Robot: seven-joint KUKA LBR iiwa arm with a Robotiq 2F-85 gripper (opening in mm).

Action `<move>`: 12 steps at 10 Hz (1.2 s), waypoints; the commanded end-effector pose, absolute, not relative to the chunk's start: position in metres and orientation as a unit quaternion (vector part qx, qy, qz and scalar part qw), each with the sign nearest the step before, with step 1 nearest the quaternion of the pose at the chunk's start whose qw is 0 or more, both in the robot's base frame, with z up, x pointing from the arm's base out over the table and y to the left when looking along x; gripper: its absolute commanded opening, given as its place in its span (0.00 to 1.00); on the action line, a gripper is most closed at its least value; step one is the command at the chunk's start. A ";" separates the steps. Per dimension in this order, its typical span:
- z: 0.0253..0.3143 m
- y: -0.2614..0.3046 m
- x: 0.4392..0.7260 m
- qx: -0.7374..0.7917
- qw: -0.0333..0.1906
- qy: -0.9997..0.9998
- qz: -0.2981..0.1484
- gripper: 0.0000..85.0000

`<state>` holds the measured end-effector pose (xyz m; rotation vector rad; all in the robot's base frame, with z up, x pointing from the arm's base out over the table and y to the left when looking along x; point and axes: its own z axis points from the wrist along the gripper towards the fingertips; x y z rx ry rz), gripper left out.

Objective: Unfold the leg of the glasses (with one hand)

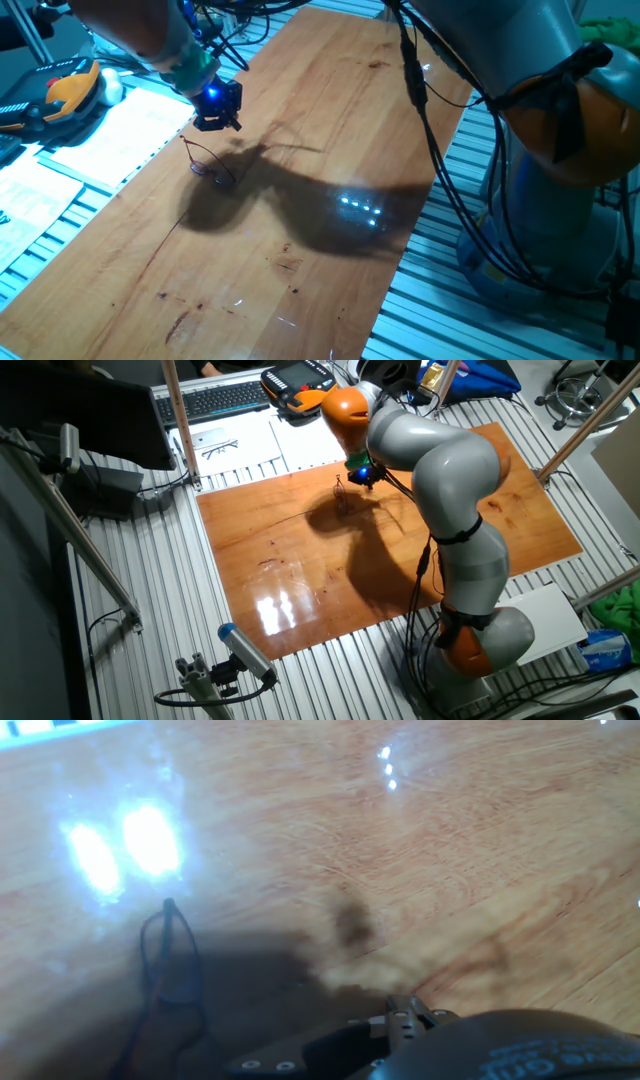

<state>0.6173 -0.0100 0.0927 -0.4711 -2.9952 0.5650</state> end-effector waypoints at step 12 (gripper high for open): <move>0.090 0.023 0.630 -0.157 0.011 -0.973 0.169 0.00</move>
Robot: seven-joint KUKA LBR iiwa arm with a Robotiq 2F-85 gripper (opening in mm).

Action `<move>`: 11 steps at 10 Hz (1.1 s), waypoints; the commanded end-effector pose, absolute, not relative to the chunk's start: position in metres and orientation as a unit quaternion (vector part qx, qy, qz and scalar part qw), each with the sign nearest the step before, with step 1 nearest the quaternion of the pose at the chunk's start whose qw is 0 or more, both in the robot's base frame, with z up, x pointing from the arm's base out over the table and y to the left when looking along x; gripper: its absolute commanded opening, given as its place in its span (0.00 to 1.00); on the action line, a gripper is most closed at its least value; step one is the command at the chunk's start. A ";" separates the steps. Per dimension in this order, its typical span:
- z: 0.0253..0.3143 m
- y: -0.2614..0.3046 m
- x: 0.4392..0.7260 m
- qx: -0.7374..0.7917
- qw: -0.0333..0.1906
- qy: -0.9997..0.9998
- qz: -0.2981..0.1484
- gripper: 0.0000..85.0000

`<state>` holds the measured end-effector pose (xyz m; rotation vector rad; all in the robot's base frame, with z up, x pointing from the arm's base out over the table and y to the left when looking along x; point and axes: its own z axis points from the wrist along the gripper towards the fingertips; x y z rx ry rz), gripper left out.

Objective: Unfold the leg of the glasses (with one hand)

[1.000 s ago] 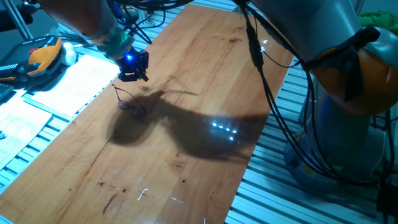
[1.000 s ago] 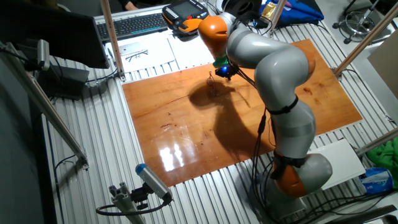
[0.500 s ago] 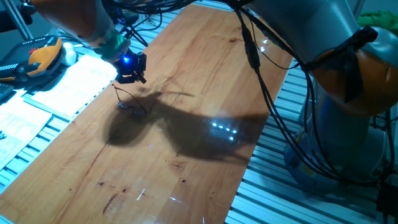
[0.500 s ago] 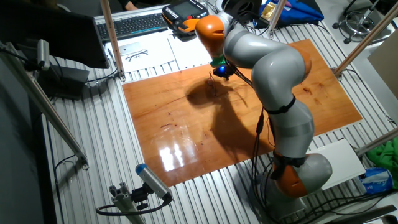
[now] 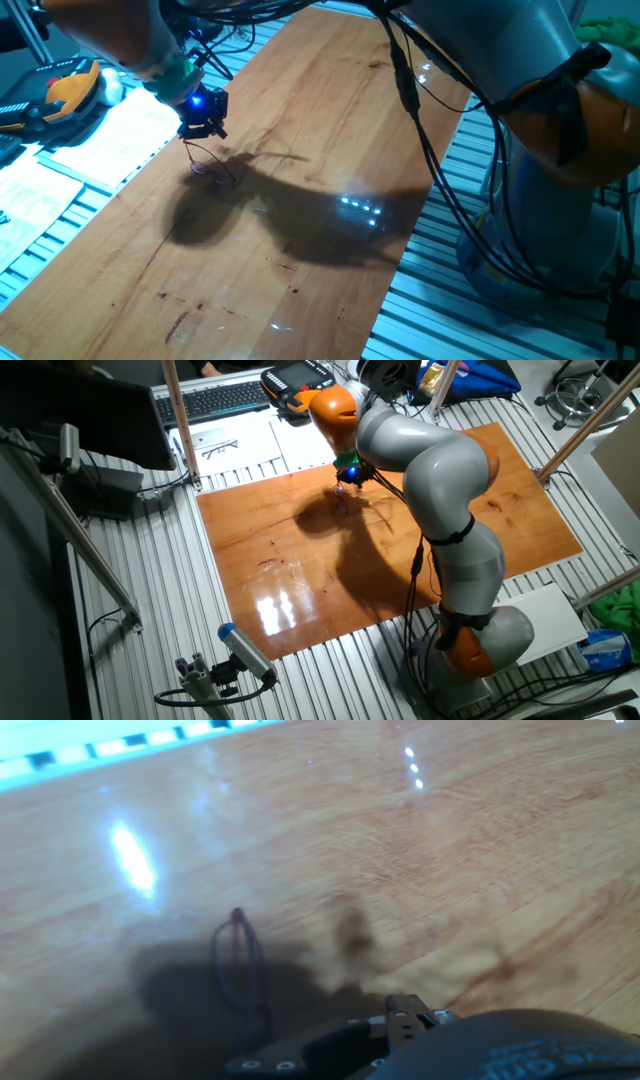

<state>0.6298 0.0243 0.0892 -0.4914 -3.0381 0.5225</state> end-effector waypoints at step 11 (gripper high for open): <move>0.074 0.078 0.618 -0.191 0.002 -0.974 0.125 0.00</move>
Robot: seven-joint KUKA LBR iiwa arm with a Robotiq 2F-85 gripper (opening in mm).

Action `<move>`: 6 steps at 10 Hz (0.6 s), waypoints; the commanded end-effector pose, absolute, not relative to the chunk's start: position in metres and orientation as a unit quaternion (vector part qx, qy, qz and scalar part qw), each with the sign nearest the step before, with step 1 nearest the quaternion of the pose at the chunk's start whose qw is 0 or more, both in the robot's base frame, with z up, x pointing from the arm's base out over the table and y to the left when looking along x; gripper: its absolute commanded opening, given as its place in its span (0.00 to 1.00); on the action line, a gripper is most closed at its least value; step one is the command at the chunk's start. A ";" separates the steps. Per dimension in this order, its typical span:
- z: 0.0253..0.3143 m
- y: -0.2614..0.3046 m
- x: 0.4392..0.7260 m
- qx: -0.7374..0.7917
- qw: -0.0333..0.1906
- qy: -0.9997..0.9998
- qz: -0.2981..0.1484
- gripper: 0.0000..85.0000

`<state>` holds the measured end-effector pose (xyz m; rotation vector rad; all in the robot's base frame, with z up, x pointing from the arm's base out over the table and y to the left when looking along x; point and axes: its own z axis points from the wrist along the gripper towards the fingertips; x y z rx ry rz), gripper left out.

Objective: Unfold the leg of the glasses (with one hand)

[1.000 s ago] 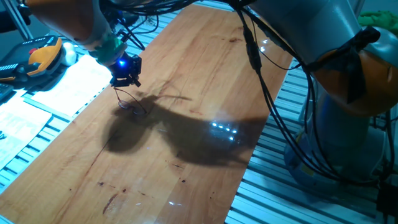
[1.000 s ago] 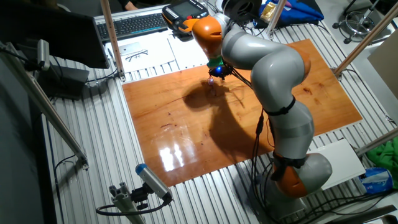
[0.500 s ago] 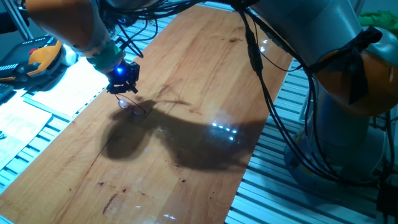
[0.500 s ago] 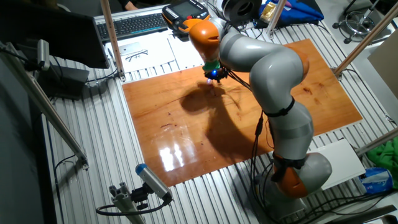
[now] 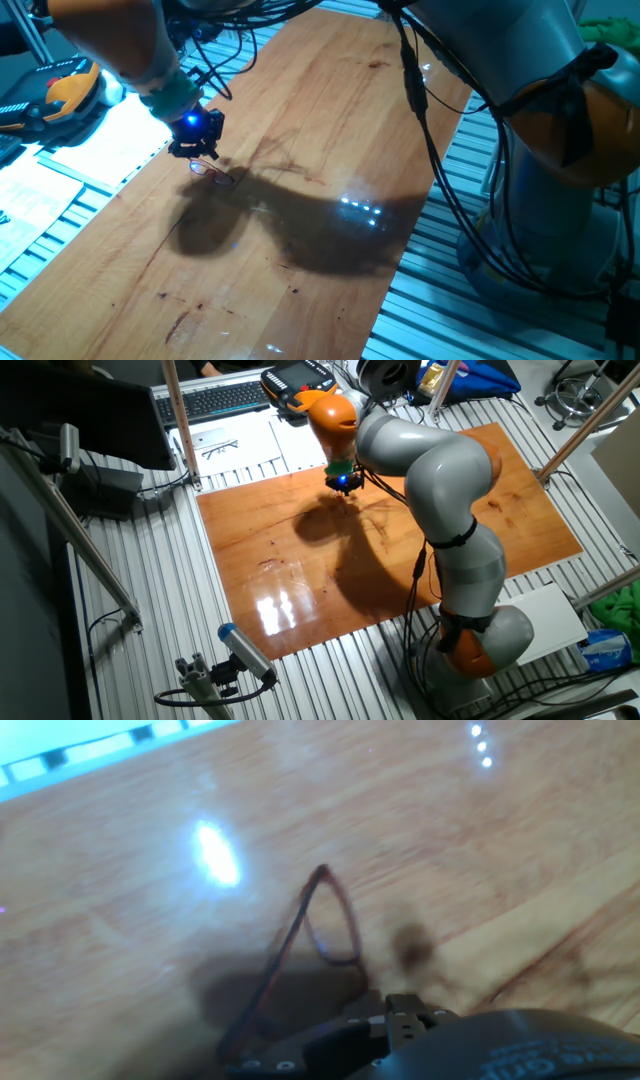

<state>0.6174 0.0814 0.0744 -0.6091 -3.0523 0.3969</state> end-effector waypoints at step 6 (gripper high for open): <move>0.079 0.118 0.608 -0.224 -0.002 -0.966 0.128 0.00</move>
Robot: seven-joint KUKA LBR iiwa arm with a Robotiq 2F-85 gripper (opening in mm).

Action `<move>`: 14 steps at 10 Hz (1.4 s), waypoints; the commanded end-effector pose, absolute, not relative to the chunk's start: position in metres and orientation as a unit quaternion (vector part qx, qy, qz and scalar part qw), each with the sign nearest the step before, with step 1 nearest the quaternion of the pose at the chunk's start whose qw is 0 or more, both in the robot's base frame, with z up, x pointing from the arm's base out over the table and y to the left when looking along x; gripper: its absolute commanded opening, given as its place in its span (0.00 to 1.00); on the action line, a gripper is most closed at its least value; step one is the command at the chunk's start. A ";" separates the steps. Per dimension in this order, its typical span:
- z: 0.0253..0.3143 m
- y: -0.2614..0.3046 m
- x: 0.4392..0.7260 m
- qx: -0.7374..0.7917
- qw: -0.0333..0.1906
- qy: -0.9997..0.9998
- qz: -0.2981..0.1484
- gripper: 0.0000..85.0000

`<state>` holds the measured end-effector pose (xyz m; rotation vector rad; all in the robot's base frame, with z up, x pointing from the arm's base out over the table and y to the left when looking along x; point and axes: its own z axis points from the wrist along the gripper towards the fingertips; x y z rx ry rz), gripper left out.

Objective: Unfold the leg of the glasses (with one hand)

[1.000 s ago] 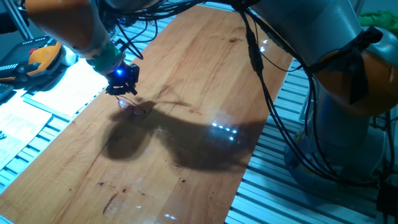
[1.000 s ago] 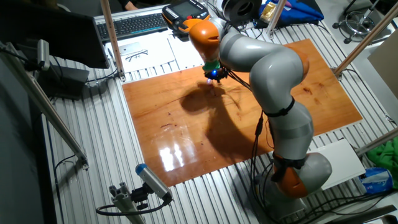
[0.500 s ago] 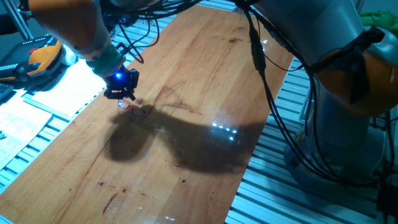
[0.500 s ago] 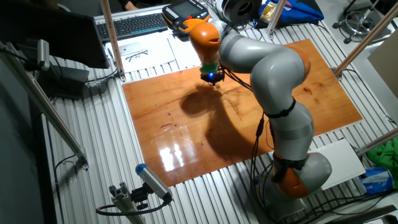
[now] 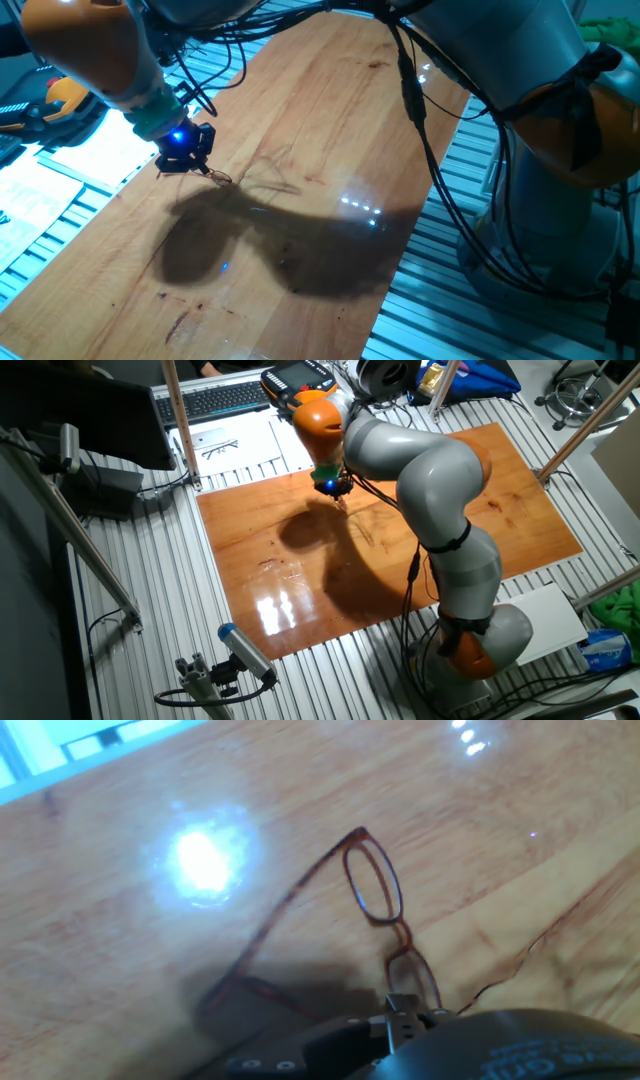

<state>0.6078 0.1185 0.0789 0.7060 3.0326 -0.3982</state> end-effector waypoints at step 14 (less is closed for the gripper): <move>0.072 0.120 0.609 0.254 0.033 0.962 -0.092 0.00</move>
